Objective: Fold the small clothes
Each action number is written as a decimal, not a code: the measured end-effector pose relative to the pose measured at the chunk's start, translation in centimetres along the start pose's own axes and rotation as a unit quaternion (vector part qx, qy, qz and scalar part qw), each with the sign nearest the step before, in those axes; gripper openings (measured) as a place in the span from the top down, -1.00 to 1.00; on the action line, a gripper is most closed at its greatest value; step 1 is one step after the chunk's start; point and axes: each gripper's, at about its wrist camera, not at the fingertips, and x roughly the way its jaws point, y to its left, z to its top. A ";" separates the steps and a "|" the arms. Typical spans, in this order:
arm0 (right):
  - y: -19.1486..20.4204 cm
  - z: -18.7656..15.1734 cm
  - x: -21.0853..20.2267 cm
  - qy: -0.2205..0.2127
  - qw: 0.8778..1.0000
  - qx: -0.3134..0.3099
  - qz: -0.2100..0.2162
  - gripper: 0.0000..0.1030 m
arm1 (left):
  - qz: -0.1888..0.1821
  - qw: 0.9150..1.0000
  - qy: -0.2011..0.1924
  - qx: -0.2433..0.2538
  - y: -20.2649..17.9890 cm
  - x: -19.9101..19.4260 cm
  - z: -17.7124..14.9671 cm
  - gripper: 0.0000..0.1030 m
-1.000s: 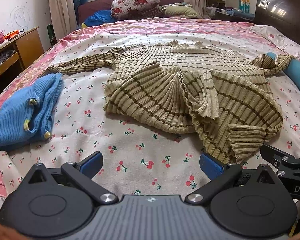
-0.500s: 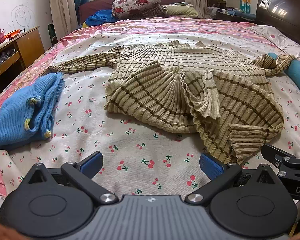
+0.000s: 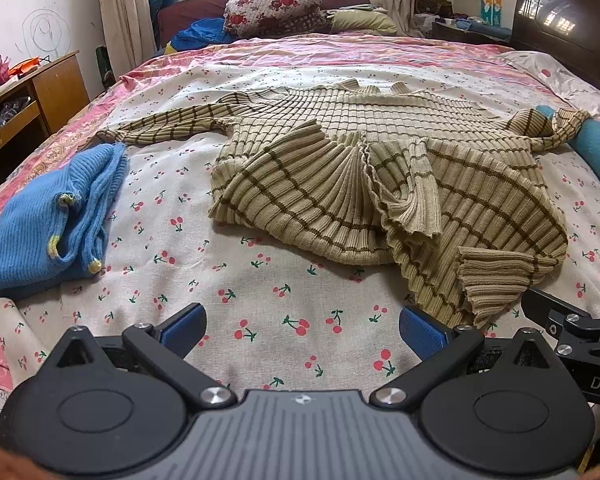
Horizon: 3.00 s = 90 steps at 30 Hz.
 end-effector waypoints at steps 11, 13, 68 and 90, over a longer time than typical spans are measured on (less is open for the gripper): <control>0.0 0.1 -0.1 -0.002 1.000 0.000 0.001 -0.87 | 0.001 1.000 0.000 0.000 0.0 0.1 -0.2 -1.00; 0.1 0.1 -0.1 -0.003 1.000 0.000 0.001 -0.85 | 0.001 1.000 0.001 0.000 0.0 0.2 -0.2 -1.00; -1.5 3.8 0.0 0.130 0.951 -0.203 0.195 0.94 | -0.029 0.993 -0.058 0.099 5.2 3.6 8.3 -1.00; -6.0 4.4 -1.1 0.180 0.964 -0.110 0.164 0.96 | -0.197 0.978 -0.003 0.073 7.2 6.3 10.2 0.73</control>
